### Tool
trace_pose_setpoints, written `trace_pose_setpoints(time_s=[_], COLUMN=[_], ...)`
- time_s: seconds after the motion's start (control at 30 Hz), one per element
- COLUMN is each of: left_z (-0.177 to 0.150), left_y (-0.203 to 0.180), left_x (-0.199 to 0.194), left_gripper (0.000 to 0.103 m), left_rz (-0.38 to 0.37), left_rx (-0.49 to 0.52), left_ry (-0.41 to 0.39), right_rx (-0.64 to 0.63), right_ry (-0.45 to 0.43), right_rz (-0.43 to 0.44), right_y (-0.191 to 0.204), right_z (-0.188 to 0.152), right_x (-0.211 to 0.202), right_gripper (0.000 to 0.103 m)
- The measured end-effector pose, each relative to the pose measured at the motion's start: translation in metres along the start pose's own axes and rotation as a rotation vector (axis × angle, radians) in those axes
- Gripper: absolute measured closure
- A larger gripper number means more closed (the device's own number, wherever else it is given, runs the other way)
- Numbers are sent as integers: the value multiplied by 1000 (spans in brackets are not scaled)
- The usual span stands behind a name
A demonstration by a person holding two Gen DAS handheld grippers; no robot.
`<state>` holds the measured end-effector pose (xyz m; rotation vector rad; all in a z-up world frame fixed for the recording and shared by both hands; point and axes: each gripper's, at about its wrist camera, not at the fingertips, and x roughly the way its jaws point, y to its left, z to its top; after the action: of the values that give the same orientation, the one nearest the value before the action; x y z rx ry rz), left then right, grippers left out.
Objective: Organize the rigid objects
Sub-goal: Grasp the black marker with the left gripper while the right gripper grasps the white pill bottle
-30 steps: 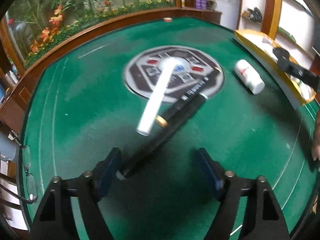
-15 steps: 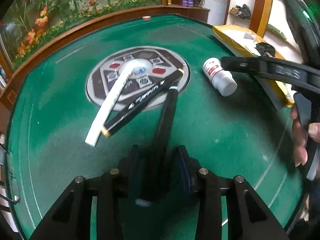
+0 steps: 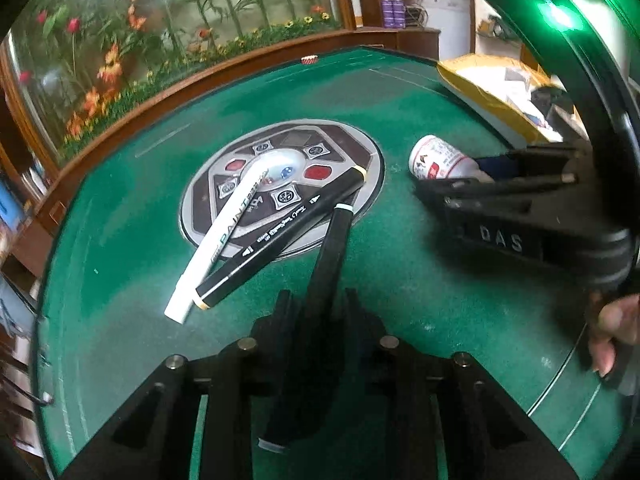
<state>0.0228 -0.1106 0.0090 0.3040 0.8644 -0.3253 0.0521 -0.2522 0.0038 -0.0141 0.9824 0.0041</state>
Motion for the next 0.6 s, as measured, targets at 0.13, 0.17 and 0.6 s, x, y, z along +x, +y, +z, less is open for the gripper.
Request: trace_pose_setpoints(time_s=[0.13, 0.17, 0.6], left_z=[2, 2, 2], left_y=[2, 2, 2], left_x=[2, 2, 4], left_gripper=[78, 78, 78], left_rz=[-25, -26, -24], left_rx=[-27, -31, -32], left_ry=[-7, -8, -20], right_rx=[-4, -13, 7], right_ry=[-3, -3, -7], right_rz=[13, 9, 20], right_y=[-4, -4, -5], right_z=[1, 1, 2], right_x=[-2, -3, -2], right_gripper=[68, 68, 67])
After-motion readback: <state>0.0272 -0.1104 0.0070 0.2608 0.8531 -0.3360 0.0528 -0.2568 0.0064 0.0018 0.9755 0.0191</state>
